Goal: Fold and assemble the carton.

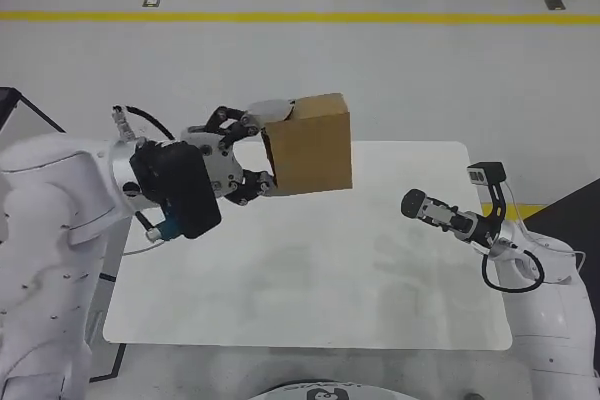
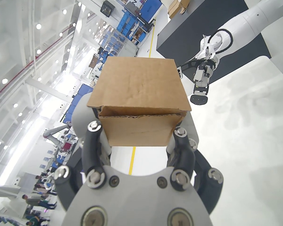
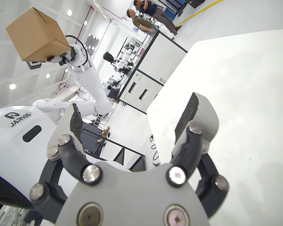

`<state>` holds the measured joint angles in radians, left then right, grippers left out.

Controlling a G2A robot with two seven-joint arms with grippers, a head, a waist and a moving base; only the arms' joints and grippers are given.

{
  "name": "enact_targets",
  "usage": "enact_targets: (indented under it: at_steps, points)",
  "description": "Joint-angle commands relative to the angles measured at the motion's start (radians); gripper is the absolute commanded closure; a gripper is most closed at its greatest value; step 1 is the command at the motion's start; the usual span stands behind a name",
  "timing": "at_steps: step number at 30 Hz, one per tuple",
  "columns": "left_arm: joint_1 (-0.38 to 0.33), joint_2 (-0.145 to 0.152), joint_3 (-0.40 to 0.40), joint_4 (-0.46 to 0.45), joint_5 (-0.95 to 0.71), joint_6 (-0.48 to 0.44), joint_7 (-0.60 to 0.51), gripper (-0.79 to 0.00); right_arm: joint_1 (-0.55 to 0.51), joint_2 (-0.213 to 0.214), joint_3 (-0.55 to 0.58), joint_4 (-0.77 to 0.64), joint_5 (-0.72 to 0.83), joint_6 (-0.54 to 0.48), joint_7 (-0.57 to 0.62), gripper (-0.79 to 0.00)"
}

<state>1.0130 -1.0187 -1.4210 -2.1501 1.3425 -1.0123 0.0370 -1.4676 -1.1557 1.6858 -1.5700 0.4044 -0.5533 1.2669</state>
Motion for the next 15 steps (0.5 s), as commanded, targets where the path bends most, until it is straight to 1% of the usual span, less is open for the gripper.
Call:
enact_targets:
  at_steps: [1, 3, 4, 7, 9, 12, 15]
  points:
    - [0.000, 0.000, 0.000, 0.000, -0.009, 0.000, -0.044, 0.000, 0.000, 0.000, 0.000, 0.000, 0.000, 0.000, 0.000, -0.785]
    - [0.003, 0.000, 0.001, -0.005, -0.002, 0.007, -0.046, 0.000, 0.000, 0.000, 0.000, 0.000, 0.000, 0.000, 0.000, -0.785]
    - [0.009, 0.002, 0.009, -0.019, 0.028, 0.000, -0.051, 0.000, 0.000, 0.000, 0.000, 0.000, 0.000, 0.000, 0.000, -0.785]
    - [0.009, 0.006, 0.007, -0.047, 0.139, 0.009, 0.025, 0.000, 0.000, 0.000, 0.000, 0.000, 0.000, 0.000, 0.000, -0.785]
    - [0.008, 0.010, 0.001, -0.061, 0.252, 0.028, 0.107, 0.000, 0.000, 0.000, 0.000, 0.000, 0.000, 0.000, 0.000, -0.785]
    - [0.018, 0.019, 0.003, -0.070, 0.433, 0.085, 0.263, 0.000, 0.000, 0.000, 0.000, 0.000, 0.000, 0.000, 0.000, -0.785]
    - [0.033, 0.034, 0.012, -0.061, 0.645, 0.173, 0.443, 0.000, 0.000, 0.000, 0.000, 0.000, 0.000, 0.000, 0.000, -0.785]
